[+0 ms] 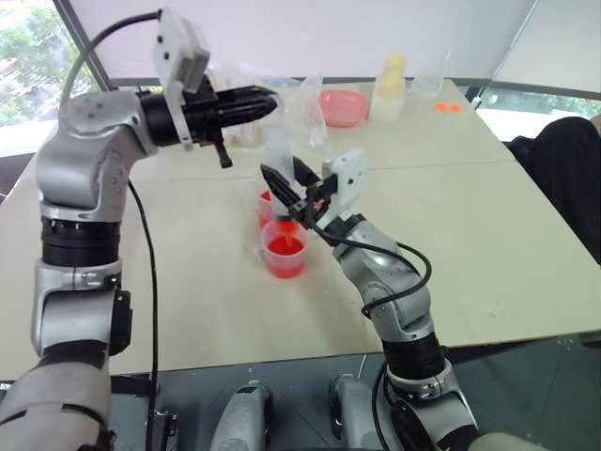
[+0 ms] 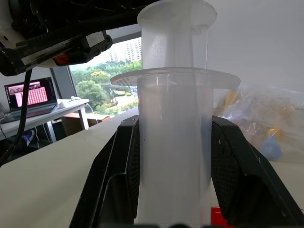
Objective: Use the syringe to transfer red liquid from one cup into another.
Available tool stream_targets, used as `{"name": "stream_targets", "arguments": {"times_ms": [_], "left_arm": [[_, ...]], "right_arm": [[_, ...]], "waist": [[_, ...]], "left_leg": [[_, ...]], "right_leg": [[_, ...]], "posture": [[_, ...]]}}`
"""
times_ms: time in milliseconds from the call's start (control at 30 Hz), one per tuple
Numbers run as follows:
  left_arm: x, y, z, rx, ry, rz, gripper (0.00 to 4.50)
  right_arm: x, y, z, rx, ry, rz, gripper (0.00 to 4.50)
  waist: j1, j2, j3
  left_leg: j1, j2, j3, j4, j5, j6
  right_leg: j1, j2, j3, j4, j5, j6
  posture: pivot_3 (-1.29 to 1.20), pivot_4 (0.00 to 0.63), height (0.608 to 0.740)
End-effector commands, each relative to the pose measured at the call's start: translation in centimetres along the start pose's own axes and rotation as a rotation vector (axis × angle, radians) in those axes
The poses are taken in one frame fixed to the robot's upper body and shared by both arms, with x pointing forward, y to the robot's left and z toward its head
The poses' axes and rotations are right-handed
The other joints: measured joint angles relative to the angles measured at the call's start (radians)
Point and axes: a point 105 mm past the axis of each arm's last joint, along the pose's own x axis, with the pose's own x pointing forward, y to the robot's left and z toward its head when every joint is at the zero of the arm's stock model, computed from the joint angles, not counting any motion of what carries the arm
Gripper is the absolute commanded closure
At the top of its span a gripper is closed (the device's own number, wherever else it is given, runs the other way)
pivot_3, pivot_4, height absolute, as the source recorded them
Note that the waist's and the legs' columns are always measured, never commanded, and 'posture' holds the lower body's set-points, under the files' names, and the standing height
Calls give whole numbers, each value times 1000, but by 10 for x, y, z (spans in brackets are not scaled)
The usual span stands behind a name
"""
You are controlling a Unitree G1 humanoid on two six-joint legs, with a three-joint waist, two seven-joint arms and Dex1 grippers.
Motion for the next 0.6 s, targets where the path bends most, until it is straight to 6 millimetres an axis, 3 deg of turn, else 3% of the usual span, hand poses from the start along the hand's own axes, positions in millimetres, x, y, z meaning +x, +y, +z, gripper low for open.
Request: {"name": "stream_targets", "arguments": {"times_ms": [33, 333, 600], "left_arm": [[13, -34, -10, -70, -13, -180, 4464], [14, -48, -31, -138, 23, -226, 4464], [12, -51, -37, -147, 44, -230, 4464]], "right_arm": [[9, 15, 61, -27, -210, 46, 3059], [9, 15, 77, -53, -245, 45, 3059], [8, 16, 81, -58, -252, 49, 3059]], "waist": [[0, 0, 0], [1, 0, 0], [0, 0, 0]], "left_leg": [[0, 0, 0, 0, 0, 0], [0, 0, 0, 0, 0, 0], [0, 0, 0, 0, 0, 0]], "right_leg": [[0, 0, 0, 0, 0, 0], [0, 0, 0, 0, 0, 0], [0, 0, 0, 0, 0, 0]], "posture": [[0, 150, 740], [0, 150, 740], [0, 150, 740]]}}
